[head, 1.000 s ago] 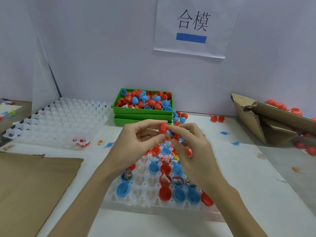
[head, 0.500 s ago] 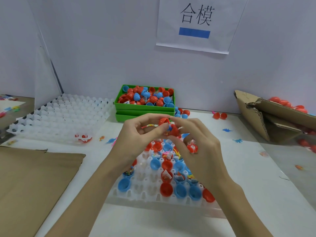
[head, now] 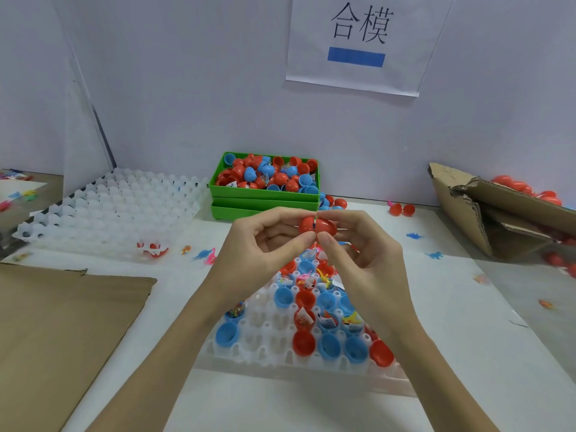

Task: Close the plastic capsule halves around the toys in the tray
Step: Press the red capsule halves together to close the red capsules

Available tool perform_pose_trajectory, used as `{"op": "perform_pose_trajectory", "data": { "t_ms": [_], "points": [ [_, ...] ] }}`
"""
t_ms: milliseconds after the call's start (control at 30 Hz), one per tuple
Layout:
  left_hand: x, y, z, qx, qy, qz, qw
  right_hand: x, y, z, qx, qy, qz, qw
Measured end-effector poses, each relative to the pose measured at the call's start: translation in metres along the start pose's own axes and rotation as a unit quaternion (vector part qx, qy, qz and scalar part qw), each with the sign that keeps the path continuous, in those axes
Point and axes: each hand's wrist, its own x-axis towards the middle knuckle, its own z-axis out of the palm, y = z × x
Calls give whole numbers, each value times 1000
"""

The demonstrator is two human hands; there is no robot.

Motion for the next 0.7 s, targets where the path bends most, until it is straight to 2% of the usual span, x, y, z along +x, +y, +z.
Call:
{"op": "perform_pose_trajectory", "data": {
  "t_ms": [500, 700],
  "points": [
    [0, -2, 4, -28, -2, -10, 1000, -2, -1, 3, 15, 9, 12, 1000],
    [-1, -11, 11, 9, 43, -25, 999, -4, 0, 6, -67, -31, -53, 996]
  ]
}}
